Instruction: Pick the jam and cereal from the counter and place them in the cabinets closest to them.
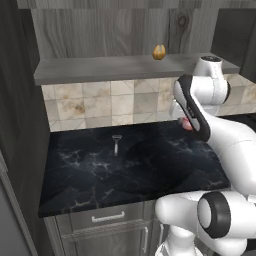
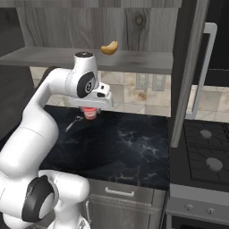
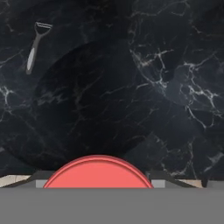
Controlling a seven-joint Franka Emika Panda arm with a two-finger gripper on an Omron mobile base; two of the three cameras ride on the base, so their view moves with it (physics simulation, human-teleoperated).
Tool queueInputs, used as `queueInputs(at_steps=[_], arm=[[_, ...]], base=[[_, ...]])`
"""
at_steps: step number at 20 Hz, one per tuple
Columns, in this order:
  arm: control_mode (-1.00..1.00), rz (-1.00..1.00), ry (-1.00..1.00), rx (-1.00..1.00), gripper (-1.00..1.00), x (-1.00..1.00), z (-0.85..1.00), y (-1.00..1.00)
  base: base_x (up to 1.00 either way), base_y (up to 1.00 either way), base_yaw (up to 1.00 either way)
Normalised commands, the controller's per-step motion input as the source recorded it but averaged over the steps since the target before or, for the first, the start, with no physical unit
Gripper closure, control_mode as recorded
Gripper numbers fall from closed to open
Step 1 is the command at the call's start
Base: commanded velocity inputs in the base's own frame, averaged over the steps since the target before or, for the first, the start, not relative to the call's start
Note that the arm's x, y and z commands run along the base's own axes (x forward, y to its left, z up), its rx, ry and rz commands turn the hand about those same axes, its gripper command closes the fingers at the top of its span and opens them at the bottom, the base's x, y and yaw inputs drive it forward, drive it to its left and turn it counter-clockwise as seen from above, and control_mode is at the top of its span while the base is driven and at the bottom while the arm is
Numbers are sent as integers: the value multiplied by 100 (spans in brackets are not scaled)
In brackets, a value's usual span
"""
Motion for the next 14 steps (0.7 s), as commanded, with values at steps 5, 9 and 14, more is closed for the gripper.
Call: queueInputs(at_steps=[5,9,14], arm=[[-100,0,-4,0,100,-10,48,7],[-100,0,-2,-1,100,-5,44,12],[-100,0,-2,-2,100,-7,44,14]], base=[[0,0,0],[0,0,0],[0,0,0]])
